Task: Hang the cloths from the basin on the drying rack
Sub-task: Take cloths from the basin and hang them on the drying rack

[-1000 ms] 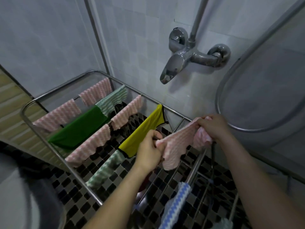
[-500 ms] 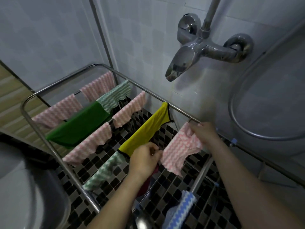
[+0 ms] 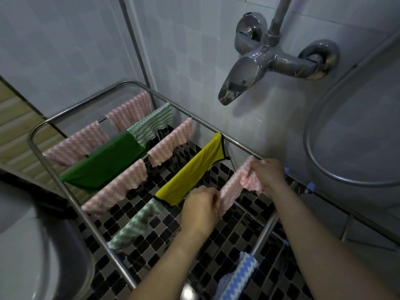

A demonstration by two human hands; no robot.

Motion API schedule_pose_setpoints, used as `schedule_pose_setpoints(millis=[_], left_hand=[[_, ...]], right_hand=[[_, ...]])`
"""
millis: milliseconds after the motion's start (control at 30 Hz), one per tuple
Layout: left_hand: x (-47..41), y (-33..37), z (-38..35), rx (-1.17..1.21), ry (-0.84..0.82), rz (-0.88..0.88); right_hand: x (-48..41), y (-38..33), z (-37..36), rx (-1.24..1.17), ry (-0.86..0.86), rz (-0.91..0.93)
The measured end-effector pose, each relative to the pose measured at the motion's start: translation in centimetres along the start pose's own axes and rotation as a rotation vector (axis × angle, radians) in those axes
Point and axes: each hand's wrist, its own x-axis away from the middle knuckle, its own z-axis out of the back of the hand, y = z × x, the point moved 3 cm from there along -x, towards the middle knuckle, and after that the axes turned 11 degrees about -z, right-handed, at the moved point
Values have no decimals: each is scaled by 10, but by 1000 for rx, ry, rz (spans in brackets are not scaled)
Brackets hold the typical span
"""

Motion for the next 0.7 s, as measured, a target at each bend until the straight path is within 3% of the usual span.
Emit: schedule_pose_setpoints(millis=[400,567,633,700], left_hand=[[0,1,-6,8,5,-50],[4,7,6,-6,-23,-30],[9,14,17,251,26,66],[15,25,24,725,25,217]], right_hand=[[6,-2,2,91,72,78],[33,-10,34,-127,-229,-36],[59,-11,43,-342,-439,-93],[79,-7,45,-587,-631,-139]])
